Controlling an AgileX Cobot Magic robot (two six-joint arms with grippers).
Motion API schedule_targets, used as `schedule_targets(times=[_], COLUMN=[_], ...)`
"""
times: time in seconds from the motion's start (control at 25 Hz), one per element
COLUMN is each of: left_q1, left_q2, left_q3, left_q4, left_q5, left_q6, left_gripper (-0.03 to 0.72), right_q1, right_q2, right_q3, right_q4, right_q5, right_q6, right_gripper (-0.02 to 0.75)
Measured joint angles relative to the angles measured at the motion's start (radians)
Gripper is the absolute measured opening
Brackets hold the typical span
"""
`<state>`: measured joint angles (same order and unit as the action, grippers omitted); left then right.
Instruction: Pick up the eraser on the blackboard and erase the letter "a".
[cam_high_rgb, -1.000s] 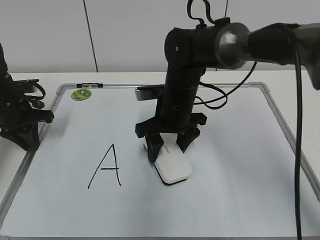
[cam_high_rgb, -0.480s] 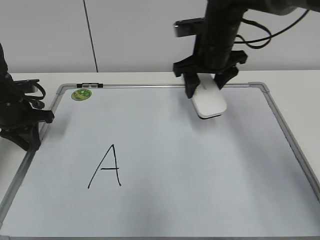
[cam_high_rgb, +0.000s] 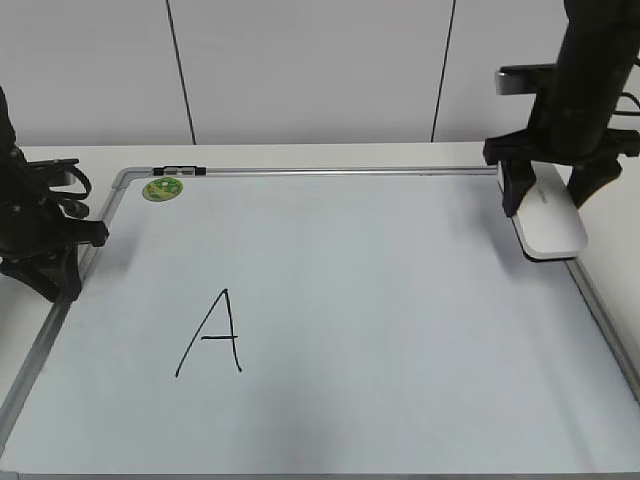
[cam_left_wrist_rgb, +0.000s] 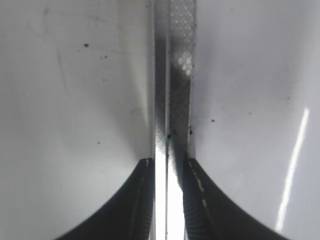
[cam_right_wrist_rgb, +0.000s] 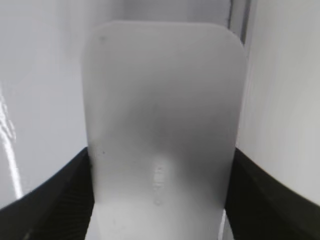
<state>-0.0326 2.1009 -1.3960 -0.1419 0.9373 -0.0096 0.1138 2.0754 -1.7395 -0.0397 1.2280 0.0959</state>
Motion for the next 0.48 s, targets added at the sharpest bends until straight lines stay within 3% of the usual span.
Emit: schedule_targets(times=[0.48], left_q1=[0.000], left_q2=[0.000], left_q3=[0.000], left_q4=[0.000], left_q5=[0.000], left_q6=[0.010], left_gripper=[0.155], right_q1=[-0.061], right_q2=[0.018], right_q3=[0.086], right_q4=[0.060], right_q5=[-0.006], right_q6=[-0.071], right_gripper=[0.525])
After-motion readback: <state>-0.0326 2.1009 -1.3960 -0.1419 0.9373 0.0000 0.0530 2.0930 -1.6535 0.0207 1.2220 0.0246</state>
